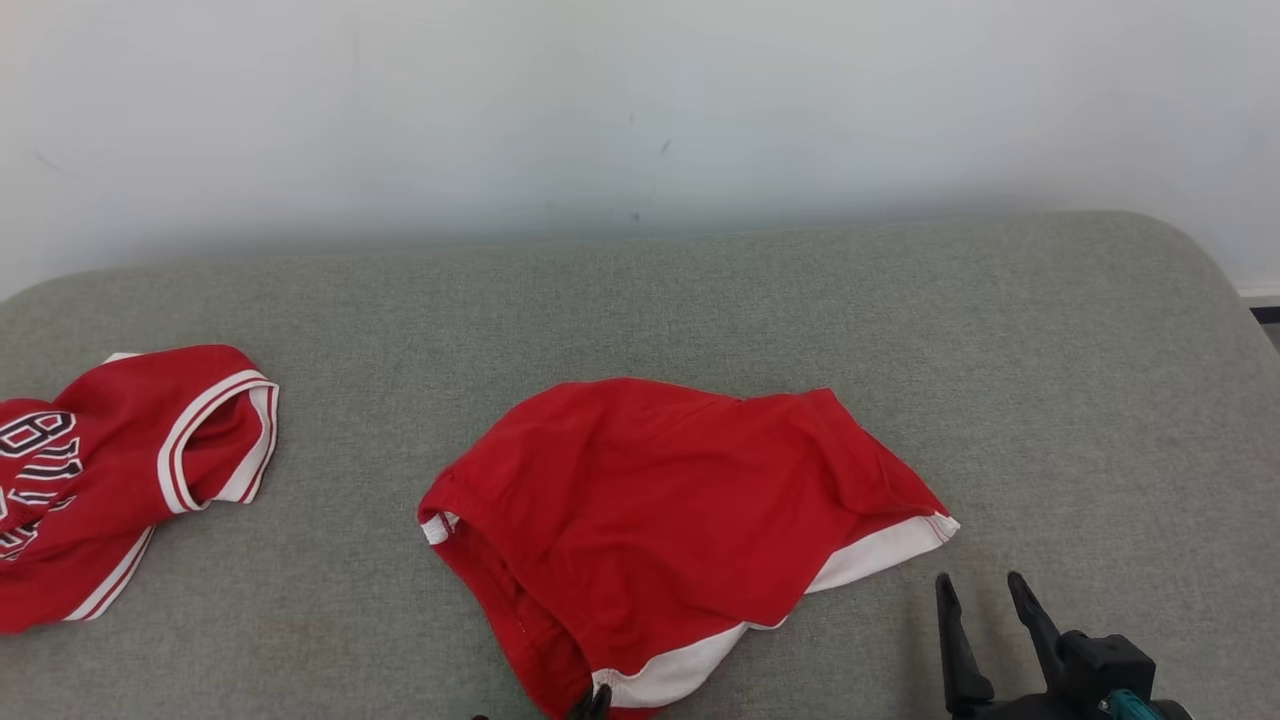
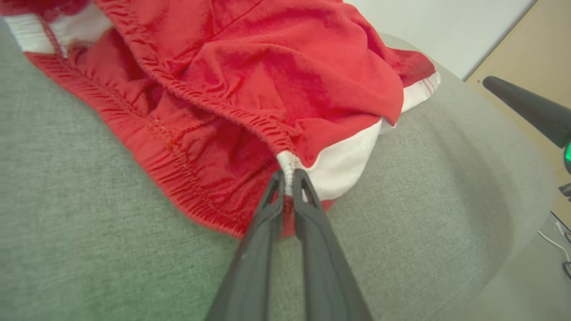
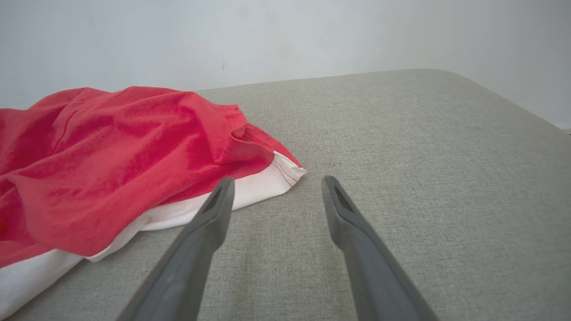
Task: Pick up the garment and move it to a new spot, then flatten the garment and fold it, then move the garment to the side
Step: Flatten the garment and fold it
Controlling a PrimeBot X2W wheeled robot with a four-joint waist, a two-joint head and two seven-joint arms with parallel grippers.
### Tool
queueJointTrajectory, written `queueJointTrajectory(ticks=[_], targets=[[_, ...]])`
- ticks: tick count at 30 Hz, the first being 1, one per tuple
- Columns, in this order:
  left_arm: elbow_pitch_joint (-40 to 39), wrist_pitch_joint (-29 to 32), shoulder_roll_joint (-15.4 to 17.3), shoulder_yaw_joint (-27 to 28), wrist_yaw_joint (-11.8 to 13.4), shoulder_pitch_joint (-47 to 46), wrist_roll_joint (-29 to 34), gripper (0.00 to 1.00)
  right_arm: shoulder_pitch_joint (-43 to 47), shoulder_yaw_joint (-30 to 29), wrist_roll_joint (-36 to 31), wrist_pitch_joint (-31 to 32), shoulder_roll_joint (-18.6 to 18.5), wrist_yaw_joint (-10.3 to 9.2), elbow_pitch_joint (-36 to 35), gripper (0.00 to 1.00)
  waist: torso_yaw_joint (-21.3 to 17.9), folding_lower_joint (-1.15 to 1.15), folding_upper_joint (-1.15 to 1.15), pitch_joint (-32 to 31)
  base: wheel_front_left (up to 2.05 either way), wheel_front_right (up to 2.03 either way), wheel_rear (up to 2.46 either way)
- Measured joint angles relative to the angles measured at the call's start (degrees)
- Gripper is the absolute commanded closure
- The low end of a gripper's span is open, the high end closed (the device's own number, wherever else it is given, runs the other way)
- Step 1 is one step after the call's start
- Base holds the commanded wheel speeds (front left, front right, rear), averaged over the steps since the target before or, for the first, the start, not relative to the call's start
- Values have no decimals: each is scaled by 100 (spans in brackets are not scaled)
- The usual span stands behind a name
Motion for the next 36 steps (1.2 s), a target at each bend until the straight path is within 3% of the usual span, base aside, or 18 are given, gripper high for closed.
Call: queueJointTrajectory(ticks=[5,9,15,20,21,22,23,29,36], targets=[[-147,1,65,159,-2,-17,-57,100,-4,30,131,0,8,0,-37,0,89,1,0,31,0,0,0],[-524,0,278,692,-1,71,-26,100,1,22,185,-1,5,0,-85,0,186,1,0,60,0,0,0],[-860,0,572,1017,-1,377,187,100,70,203,211,-1,10,0,-119,0,304,1,0,75,0,0,0],[-827,0,623,948,-2,634,192,100,238,508,54,-1,-22,0,-81,0,321,0,0,24,0,0,0],[-784,0,619,914,-2,659,200,92,277,595,24,0,-46,0,-49,0,324,1,0,6,0,0,0],[-758,0,602,914,-2,674,203,30,335,647,13,0,-74,0,-35,0,329,1,0,-15,0,0,0],[-727,0,572,931,-2,686,196,0,374,679,-13,0,-105,0,-16,0,335,1,0,-38,0,0,0],[-768,0,445,936,-2,760,246,0,432,792,-182,0,-403,0,19,0,391,0,0,-152,0,0,0],[-746,0,533,881,-1,750,254,0,170,995,-252,-1,-657,0,249,0,463,0,0,-153,0,0,0]])
